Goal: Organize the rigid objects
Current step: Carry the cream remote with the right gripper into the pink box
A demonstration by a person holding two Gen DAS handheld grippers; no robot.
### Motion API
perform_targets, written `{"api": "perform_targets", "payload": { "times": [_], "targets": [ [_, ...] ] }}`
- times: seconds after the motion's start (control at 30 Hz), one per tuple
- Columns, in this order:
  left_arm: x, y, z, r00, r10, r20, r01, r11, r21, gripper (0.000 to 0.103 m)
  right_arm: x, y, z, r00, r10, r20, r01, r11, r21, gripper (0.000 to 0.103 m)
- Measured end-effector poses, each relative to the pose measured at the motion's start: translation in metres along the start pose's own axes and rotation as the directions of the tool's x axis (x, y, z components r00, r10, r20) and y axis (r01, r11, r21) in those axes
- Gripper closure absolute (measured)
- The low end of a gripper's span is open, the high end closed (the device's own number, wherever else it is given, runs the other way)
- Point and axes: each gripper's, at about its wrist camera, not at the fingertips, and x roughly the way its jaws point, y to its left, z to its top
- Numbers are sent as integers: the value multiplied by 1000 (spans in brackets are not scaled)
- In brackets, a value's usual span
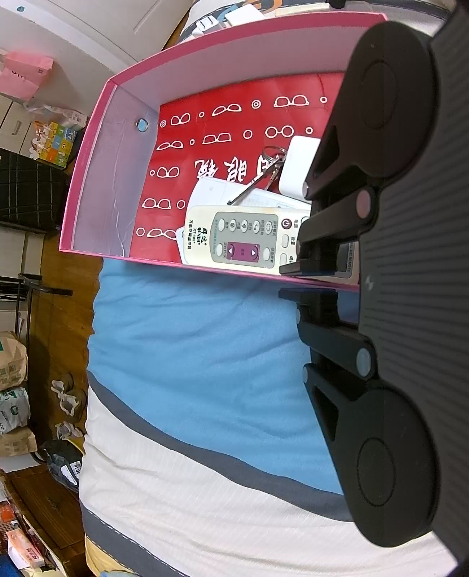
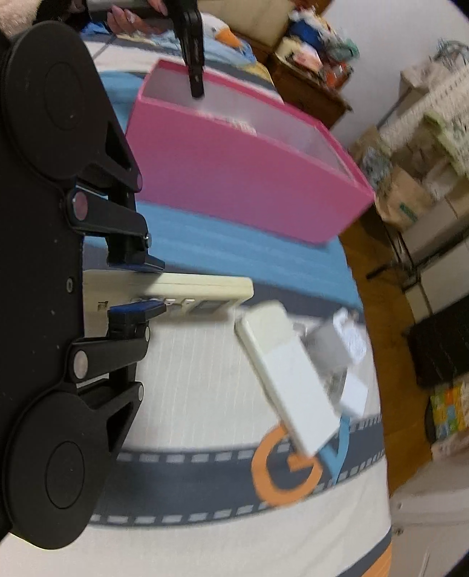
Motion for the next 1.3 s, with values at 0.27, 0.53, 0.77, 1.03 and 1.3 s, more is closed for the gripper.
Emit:
{"api": "perform_targets", "payload": {
  "times": [0.27, 0.53, 0.77, 1.03, 1.3],
  "targets": [
    [3, 0, 1, 1000, 1, -3, -1, 1000, -2, 97, 26, 29, -7, 982, -186, 12, 185, 964, -193, 75],
    [1, 0, 1, 1000, 1, 7, -1, 1000, -12, 97, 8, 49, -9, 987, -96, 131, 125, 964, -235, 83],
    [-4, -8, -1, 999, 26, 23, -27, 999, 32, 98, -31, 84, -21, 954, 12, 300, 82, 951, -298, 82],
    [-3, 1, 0, 1000, -15, 8, 15, 1000, -12, 98, -39, 174, -19, 950, 155, 271, -1, 871, -492, 82],
    [-6, 6, -2, 999, -39, 20, 40, 998, -38, 99, 50, 215, 1, 986, 38, 164, 44, 882, -468, 83]
  ]
}}
